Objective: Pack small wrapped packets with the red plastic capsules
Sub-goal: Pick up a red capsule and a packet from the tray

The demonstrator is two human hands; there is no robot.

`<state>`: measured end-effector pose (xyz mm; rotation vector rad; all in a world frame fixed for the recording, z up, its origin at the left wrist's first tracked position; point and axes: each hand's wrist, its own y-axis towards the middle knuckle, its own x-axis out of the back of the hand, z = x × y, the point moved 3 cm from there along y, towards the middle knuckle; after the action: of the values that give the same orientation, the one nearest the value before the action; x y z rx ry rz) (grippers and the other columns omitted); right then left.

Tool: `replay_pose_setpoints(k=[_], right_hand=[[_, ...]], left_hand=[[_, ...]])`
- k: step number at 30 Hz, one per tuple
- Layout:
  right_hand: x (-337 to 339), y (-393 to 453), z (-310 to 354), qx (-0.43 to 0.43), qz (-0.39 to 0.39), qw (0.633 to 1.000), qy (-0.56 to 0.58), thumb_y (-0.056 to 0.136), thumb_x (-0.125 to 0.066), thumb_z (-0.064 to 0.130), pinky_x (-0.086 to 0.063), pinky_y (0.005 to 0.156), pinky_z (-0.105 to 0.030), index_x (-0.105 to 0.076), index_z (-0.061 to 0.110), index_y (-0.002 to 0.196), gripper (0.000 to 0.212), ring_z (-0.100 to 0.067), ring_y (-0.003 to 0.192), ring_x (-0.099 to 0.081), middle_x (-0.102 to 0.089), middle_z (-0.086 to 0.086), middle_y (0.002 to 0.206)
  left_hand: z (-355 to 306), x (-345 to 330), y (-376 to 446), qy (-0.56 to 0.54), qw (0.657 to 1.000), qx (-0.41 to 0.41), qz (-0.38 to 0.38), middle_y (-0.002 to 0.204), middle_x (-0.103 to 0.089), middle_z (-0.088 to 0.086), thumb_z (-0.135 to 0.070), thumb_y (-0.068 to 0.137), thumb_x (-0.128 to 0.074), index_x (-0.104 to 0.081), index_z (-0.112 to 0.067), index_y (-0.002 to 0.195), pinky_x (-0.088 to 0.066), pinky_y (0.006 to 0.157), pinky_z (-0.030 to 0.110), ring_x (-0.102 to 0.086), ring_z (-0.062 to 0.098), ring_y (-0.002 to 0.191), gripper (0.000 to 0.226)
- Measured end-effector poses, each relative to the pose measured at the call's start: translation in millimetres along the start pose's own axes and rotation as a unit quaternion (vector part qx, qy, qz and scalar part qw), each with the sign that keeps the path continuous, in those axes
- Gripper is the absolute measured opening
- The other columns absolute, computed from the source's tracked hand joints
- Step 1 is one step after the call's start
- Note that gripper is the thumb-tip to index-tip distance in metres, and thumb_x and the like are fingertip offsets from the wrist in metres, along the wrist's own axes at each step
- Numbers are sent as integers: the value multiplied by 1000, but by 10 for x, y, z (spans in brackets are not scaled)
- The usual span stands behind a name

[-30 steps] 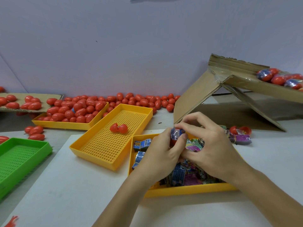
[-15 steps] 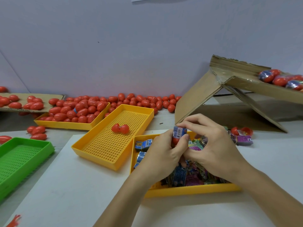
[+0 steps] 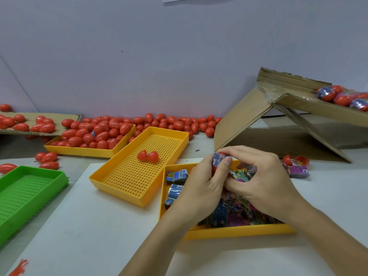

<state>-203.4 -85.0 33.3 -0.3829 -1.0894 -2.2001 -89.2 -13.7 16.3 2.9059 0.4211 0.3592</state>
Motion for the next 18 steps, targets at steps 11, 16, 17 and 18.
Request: replay_pose_setpoints(k=[11, 16, 17, 18], right_hand=[[-13, -21, -65, -19, -16, 999, 25, 81, -77, 8, -57, 68, -30, -71, 23, 117, 39, -14, 88, -70, -70, 15, 105], [15, 2, -79, -60, 13, 995, 83, 81, -81, 16, -60, 73, -34, -73, 29, 115, 37, -18, 94, -69, -72, 11, 109], [16, -2, -79, -74, 11, 991, 111, 81, -81, 18, -61, 68, -35, -74, 27, 114, 35, -22, 87, -70, -72, 8, 106], [17, -8, -72, -85, 6, 988, 131, 80, -80, 22, -61, 63, -34, -74, 25, 113, 34, -25, 79, -70, -72, 6, 104]], left_hand=[[41, -22, 4, -59, 998, 22, -5, 83, -64, 15, -53, 93, -46, -58, -16, 99, -52, 63, 46, -63, 36, 72, 39], [66, -9, 3, -218, 973, 75, 34, 81, -69, 8, -46, 103, -40, -60, -9, 117, -50, 59, 29, -63, 21, 68, 44], [61, -14, -1, -235, 968, 75, 45, 81, -68, 7, -45, 103, -38, -59, -10, 116, -50, 59, 27, -63, 20, 67, 43], [56, -20, -5, -247, 965, 70, 54, 80, -68, 6, -44, 104, -37, -59, -10, 113, -50, 58, 26, -63, 19, 66, 42]])
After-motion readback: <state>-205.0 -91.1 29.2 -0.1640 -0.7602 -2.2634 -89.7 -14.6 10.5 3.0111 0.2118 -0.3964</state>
